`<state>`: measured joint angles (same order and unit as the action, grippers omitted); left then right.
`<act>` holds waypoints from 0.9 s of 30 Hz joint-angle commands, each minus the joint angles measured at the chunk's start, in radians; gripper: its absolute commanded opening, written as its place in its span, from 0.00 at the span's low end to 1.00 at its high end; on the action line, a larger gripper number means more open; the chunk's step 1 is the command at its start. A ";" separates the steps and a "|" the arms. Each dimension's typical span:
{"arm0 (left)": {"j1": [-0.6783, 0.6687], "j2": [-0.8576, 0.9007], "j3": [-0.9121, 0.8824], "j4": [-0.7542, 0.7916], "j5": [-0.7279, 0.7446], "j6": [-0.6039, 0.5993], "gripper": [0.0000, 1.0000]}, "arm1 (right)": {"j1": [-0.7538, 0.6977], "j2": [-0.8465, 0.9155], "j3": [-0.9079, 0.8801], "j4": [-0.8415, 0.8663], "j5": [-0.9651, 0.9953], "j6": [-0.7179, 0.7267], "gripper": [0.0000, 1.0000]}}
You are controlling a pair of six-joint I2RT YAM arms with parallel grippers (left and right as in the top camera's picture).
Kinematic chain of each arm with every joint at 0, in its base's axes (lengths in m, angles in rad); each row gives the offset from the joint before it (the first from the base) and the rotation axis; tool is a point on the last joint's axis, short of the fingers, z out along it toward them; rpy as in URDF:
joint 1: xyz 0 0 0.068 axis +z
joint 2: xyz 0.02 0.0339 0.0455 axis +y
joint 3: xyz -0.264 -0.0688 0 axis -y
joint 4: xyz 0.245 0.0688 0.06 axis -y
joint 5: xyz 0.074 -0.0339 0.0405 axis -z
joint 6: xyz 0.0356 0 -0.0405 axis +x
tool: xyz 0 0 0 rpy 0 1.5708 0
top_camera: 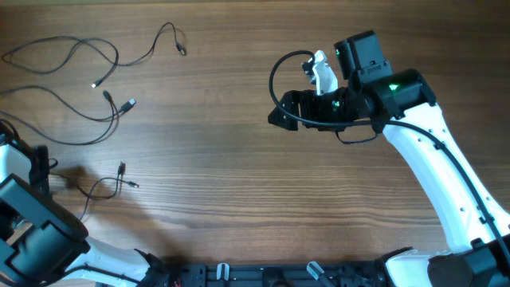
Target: Untangle cables
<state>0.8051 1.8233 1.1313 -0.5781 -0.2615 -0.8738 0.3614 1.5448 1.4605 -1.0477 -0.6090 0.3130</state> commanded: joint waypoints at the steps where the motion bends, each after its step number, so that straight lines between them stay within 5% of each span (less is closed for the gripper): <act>1: 0.002 -0.029 0.008 -0.002 -0.008 0.036 1.00 | 0.006 0.010 -0.002 0.000 -0.011 0.002 1.00; 12: 0.034 -0.200 0.085 -0.044 -0.026 0.029 1.00 | 0.006 0.010 -0.002 -0.013 0.035 0.000 1.00; 20: 0.202 -0.150 0.082 -0.135 -0.159 0.029 1.00 | 0.006 0.010 -0.002 -0.023 0.035 -0.008 1.00; 27: 0.313 -0.039 0.063 -0.138 -0.080 0.028 0.96 | 0.006 0.010 -0.002 0.007 0.034 -0.021 1.00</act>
<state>1.0847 1.7172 1.2057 -0.7185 -0.3676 -0.8509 0.3614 1.5448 1.4605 -1.0477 -0.5892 0.3088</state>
